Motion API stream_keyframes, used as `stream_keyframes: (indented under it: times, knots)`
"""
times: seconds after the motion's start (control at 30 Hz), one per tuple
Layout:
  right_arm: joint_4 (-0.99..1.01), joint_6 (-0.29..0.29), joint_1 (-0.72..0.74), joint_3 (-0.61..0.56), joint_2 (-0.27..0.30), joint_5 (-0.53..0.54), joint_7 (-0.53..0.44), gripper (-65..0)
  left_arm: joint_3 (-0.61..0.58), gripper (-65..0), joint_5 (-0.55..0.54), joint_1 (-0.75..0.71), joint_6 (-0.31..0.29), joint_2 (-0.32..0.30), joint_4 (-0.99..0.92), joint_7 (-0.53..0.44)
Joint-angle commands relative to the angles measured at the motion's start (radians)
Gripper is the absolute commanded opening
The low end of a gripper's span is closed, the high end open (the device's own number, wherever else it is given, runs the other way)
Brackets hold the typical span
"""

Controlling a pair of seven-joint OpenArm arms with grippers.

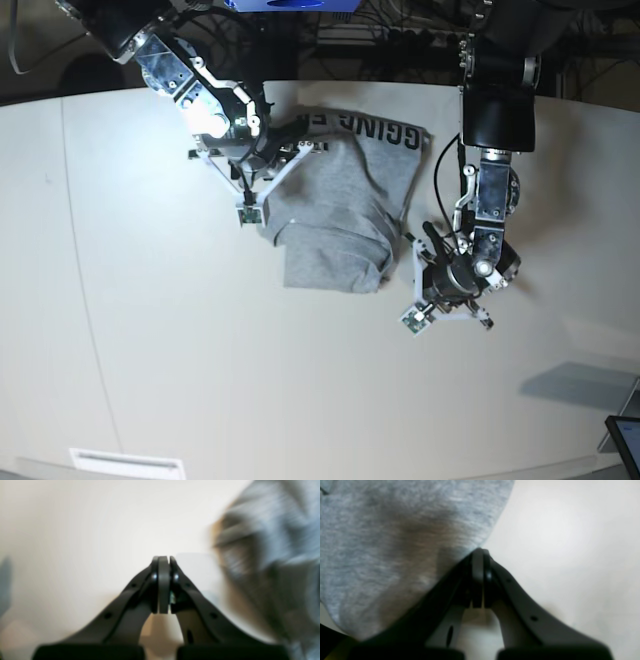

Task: Fold the T-shirt properly
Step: 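Press the left gripper along the bundle's side to tuck the edge, then raise both grippers away from the folded shirt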

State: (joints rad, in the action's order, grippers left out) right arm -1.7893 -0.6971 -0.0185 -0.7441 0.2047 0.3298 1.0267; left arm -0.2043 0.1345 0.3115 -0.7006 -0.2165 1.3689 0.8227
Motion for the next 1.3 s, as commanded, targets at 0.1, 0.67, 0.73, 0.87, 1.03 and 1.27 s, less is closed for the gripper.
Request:
stream_keyframes:
  times: [0.1, 0.67, 0.73, 0.87, 1.03, 1.27]
  knots:
    - [-0.02, -0.001, 0.027, 0.05, 0.026, -0.01, -0.007, -64.9, 0.049, -65.0, 0.001, -0.061, 0.002, -0.036, 0.177, -0.015]
    - [-0.177, -0.001, -0.165, 0.056, 0.253, -0.159, -0.65, -64.9, 0.584, -65.0, -0.181, -0.788, 0.002, 0.19, 0.61, -0.759]
    - [-0.178, -0.001, -0.234, 0.053, 0.236, -0.278, -0.667, -64.9, 0.602, -65.0, -0.229, -0.848, 0.002, 0.191, 0.611, -0.82]
    - [-0.178, -0.001, -0.352, 0.014, 0.19, -0.469, -0.673, -64.9, 0.604, -65.0, -0.235, -0.952, 0.002, 0.177, 0.61, -0.934]
    - [-0.177, -0.001, -0.381, -0.013, 0.157, -0.487, -0.667, -64.9, 0.604, -65.0, -0.235, -0.941, 0.002, 0.133, 0.59, -0.866]
    - [-0.178, -0.001, -0.375, -0.005, 0.121, -0.482, -0.513, -64.9, 0.621, -65.0, -0.233, -0.78, 0.057, 0.102, 0.587, -0.652]
